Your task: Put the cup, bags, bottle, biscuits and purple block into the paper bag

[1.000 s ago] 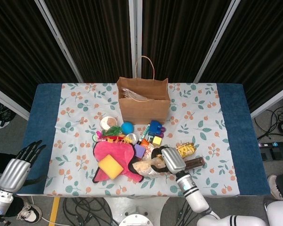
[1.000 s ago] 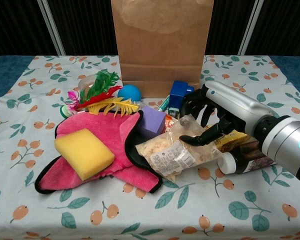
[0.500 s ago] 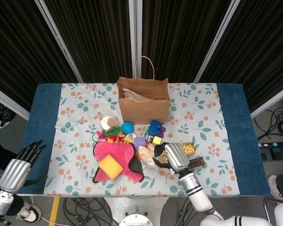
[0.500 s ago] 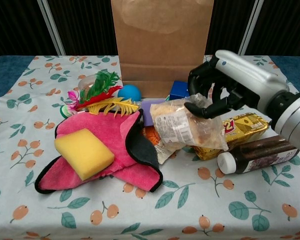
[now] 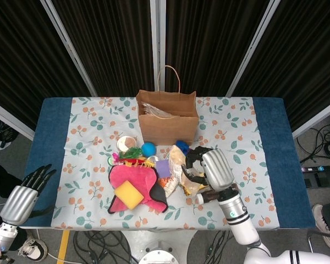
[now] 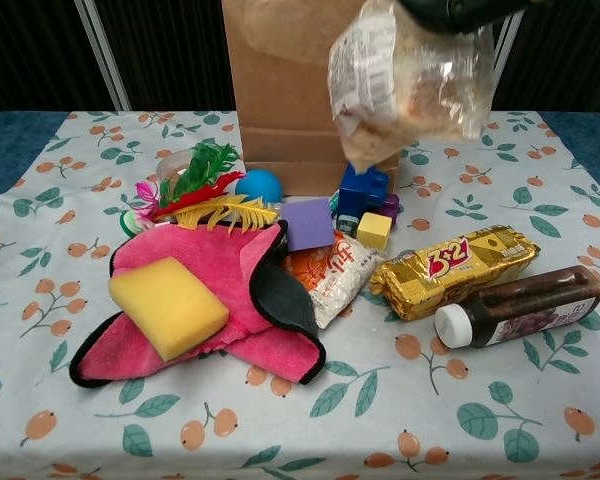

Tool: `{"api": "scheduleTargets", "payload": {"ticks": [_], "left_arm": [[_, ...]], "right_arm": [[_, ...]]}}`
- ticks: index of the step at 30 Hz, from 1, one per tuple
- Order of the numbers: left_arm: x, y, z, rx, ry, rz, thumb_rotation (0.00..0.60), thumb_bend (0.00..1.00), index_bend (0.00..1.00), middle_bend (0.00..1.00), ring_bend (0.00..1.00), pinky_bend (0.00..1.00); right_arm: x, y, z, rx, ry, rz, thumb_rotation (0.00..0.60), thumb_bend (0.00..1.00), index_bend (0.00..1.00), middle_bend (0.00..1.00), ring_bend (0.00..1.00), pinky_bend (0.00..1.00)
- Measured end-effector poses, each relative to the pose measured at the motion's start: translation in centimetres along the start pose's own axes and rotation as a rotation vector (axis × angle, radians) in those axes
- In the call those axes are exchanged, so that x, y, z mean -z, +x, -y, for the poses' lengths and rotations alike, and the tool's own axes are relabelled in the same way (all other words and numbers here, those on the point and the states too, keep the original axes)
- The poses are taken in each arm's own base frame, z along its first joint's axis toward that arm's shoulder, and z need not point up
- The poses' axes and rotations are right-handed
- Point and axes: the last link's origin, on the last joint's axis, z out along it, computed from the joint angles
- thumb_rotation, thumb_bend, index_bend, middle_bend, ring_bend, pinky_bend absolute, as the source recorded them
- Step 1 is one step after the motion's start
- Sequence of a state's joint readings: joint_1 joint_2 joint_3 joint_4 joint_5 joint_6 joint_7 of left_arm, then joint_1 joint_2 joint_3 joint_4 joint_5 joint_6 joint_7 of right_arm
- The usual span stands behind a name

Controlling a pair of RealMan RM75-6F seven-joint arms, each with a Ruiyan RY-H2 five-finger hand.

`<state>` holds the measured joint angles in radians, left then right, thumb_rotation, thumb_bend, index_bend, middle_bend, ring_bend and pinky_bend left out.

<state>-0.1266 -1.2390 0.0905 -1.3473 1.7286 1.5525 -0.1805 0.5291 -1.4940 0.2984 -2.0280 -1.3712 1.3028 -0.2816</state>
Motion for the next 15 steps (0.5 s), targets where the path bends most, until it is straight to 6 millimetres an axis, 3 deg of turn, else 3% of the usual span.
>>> {"api": "scheduleTargets", "payload": {"ticks": [7,15], "left_arm": [[0.0,0.0,0.1,-0.006,0.003,0.003,0.600,0.00,0.09,0.07,0.06,0.19],[-0.5,0.2,0.2,-0.009,0.004,0.003,0.600,0.00,0.09,0.07,0.06,0.19]], "right_arm": [[-3.4,3.1,2.8,0.037,0.077,-0.119,0.600,0.37,0.78,0.68,0.57,0.69],[-8.5,6.7,6.0,0.083,0.126,-0.271,0.600,0.37,0.78,0.68,0.57,0.69]]}}
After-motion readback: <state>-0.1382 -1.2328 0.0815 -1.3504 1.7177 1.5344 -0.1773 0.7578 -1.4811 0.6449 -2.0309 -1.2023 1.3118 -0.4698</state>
